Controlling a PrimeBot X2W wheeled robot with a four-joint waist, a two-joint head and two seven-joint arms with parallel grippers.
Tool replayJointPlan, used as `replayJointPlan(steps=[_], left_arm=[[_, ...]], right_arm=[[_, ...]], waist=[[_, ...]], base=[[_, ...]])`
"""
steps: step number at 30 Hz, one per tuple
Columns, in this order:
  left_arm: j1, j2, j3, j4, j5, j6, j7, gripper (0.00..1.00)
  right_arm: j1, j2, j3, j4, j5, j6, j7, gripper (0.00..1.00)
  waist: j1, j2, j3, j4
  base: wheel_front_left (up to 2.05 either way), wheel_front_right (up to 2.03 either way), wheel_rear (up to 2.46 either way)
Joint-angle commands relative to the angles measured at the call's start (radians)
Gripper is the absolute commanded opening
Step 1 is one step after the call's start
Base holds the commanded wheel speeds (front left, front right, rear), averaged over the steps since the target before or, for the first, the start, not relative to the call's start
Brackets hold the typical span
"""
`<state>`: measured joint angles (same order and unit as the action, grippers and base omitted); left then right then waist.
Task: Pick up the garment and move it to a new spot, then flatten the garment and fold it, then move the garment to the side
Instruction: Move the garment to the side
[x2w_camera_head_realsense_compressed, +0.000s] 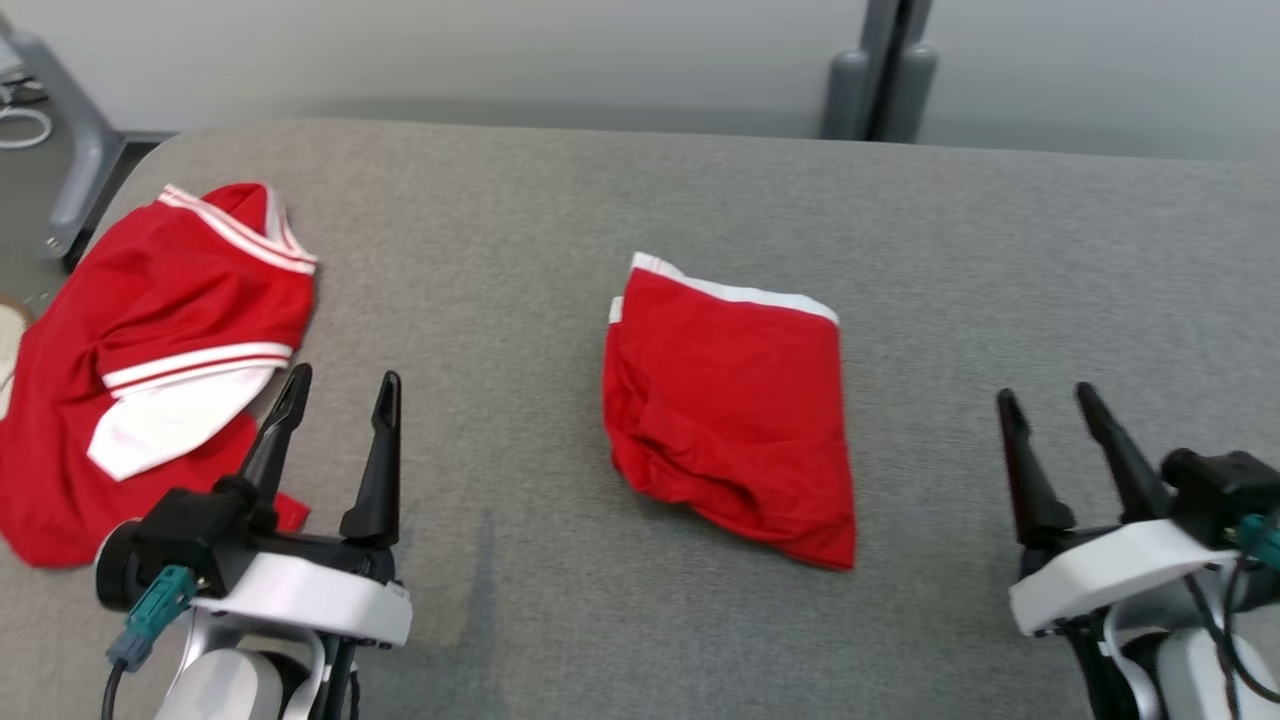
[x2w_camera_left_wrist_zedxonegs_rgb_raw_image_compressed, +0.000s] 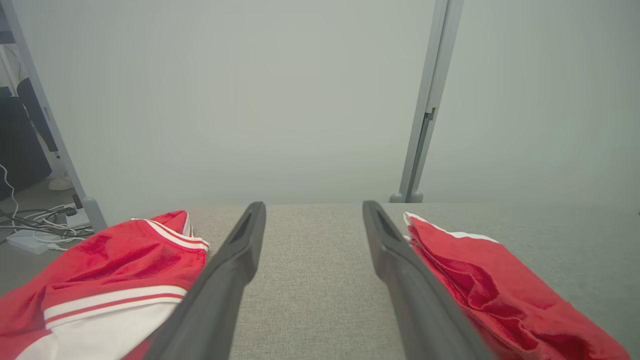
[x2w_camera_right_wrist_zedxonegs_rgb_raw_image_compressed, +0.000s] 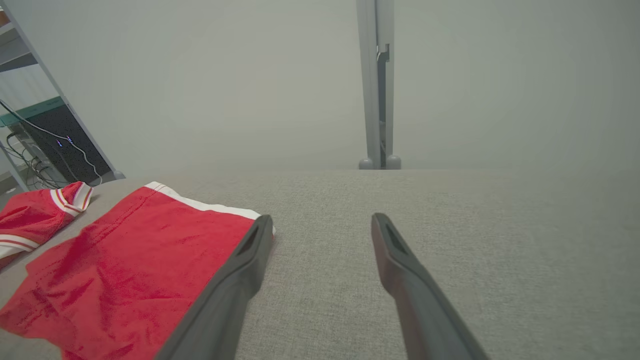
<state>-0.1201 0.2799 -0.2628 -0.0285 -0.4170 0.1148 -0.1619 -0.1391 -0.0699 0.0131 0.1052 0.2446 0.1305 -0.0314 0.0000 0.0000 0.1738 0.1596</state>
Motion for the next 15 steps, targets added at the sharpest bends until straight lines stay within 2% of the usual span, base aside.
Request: replayJointPlan(steps=[1,8,15], left_arm=[[-0.022,-0.001,-0.001,0.004,-0.004,-0.005,-0.008,1.0],[-0.076,-0.033,-0.009,0.047,-0.011,-0.027,-0.061,1.0],[-0.089,-0.041,0.005,0.052,0.002,-0.043,-0.091,1.0]], right_arm=[[-0.014,-0.005,0.011,0.017,0.008,0.001,-0.006,1.0],[-0.08,-0.001,0.14,0.224,0.058,0.0,-0.04,1.0],[-0.121,0.005,0.181,0.377,0.119,0.001,-0.057,1.0]], waist=[[0.0,0.0,0.029,0.041],[0.0,0.0,0.058,0.122],[0.0,0.0,0.061,0.152]], base=[[0.0,0.0,0.0],[0.0,0.0,0.0],[0.0,0.0,0.0]])
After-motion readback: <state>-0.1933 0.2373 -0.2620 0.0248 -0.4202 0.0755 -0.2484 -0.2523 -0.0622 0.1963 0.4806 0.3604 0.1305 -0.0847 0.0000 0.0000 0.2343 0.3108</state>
